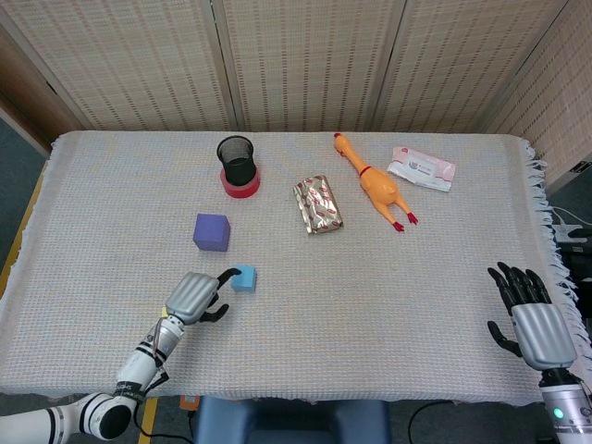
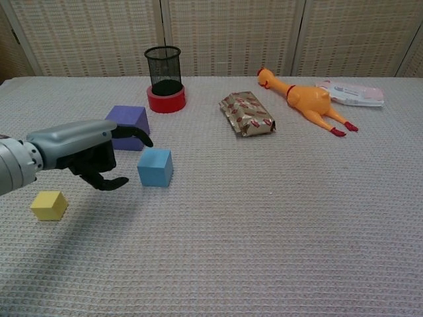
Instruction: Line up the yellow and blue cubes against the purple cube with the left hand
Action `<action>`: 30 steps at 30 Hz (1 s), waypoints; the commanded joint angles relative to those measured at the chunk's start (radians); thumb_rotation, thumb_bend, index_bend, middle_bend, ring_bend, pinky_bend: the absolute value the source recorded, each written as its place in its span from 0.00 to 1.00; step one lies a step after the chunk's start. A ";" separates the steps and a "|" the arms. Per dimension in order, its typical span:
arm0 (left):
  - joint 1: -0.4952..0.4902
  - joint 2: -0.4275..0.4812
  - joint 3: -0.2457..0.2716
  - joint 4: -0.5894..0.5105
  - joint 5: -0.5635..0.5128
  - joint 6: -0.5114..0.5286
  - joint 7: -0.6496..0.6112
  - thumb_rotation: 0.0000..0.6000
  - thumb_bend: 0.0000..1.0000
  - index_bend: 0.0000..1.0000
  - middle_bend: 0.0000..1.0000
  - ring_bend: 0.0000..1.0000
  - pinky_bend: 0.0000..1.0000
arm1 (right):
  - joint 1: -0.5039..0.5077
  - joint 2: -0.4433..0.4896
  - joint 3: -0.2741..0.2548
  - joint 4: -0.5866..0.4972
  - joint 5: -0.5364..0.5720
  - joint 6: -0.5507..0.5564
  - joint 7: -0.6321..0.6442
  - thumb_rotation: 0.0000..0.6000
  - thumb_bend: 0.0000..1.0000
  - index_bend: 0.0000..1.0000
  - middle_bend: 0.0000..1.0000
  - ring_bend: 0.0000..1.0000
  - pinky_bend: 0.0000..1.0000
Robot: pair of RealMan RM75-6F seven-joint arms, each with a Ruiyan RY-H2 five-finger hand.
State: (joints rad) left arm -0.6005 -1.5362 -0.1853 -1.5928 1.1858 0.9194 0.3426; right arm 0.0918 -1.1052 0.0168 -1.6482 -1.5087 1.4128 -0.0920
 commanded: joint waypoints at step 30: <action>-0.103 -0.237 -0.006 0.397 0.056 0.036 -0.195 1.00 0.39 0.52 1.00 1.00 1.00 | 0.007 0.013 0.011 -0.012 0.073 -0.049 -0.021 1.00 0.10 0.00 0.00 0.00 0.00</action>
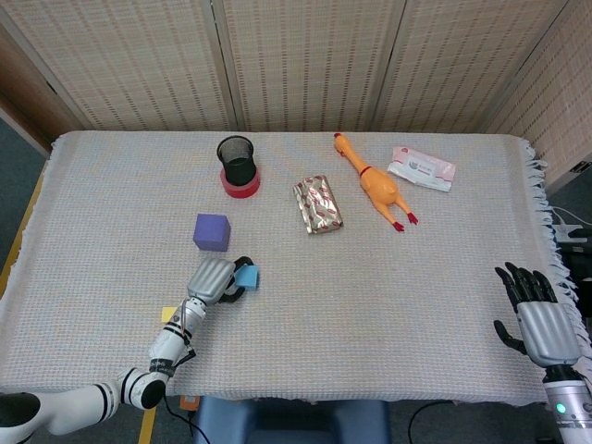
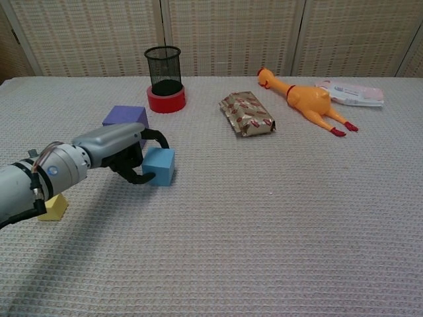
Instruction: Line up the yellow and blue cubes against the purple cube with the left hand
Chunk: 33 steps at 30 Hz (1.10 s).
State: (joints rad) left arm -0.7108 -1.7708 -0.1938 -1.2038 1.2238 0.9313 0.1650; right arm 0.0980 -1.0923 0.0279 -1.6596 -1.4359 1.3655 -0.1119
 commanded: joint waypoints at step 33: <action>0.026 -0.054 0.067 0.394 0.177 0.063 -0.420 1.00 0.39 0.50 1.00 1.00 1.00 | -0.002 -0.025 -0.003 -0.015 0.035 -0.014 -0.082 1.00 0.10 0.00 0.00 0.00 0.00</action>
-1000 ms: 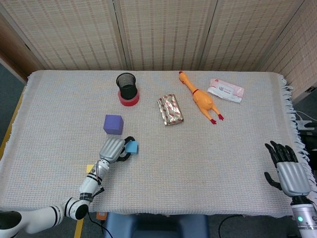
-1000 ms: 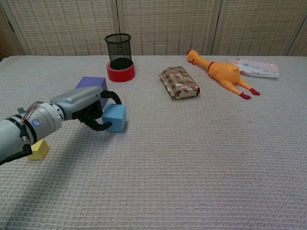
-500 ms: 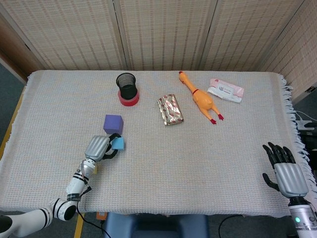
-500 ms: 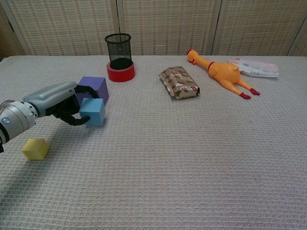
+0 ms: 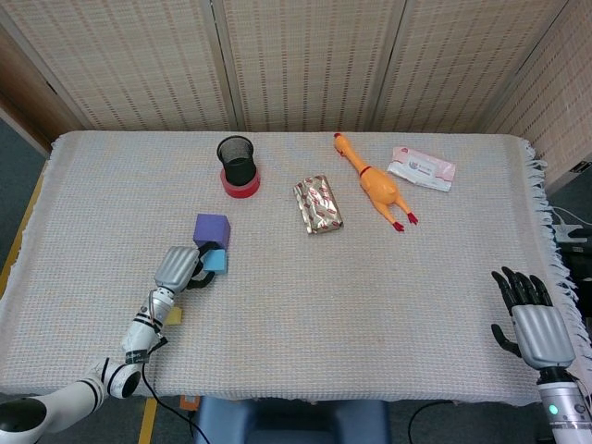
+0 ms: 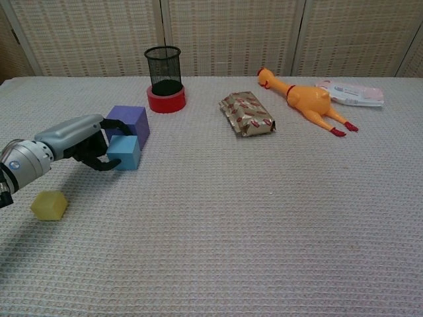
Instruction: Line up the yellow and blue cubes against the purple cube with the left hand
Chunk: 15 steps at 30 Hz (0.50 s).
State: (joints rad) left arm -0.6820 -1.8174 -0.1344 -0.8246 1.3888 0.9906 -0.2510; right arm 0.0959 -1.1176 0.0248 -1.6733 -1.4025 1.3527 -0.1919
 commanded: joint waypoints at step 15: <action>0.011 0.020 0.019 -0.010 0.028 0.021 -0.041 1.00 0.39 0.54 1.00 1.00 1.00 | 0.003 -0.007 0.000 -0.002 0.015 -0.010 -0.022 1.00 0.10 0.00 0.00 0.00 0.00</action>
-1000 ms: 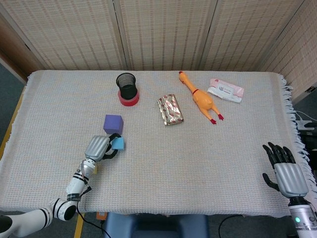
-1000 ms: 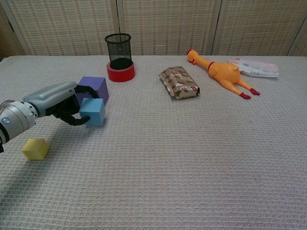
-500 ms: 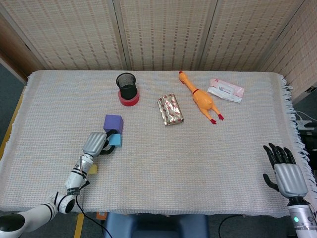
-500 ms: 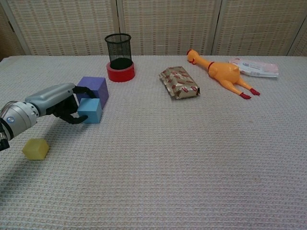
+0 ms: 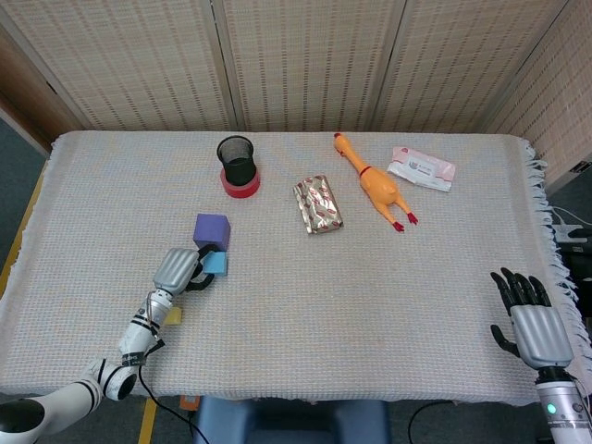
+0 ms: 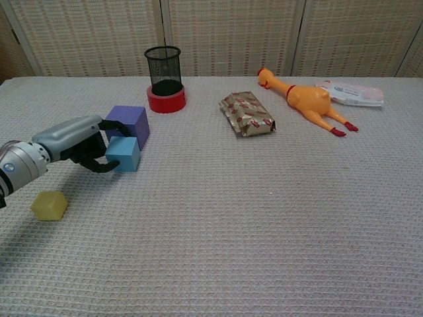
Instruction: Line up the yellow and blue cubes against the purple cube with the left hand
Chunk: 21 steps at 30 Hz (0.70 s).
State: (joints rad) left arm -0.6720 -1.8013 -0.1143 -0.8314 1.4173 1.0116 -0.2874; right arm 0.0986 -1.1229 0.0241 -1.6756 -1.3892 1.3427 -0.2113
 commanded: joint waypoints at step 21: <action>0.001 0.041 0.024 0.033 0.020 -0.039 -0.096 1.00 0.38 0.46 1.00 1.00 1.00 | 0.006 -0.009 -0.006 -0.003 0.009 -0.016 -0.016 1.00 0.10 0.00 0.00 0.00 0.00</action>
State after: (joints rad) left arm -0.6705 -1.7605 -0.0909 -0.7991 1.4360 0.9721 -0.3807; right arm 0.1047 -1.1316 0.0186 -1.6786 -1.3804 1.3265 -0.2275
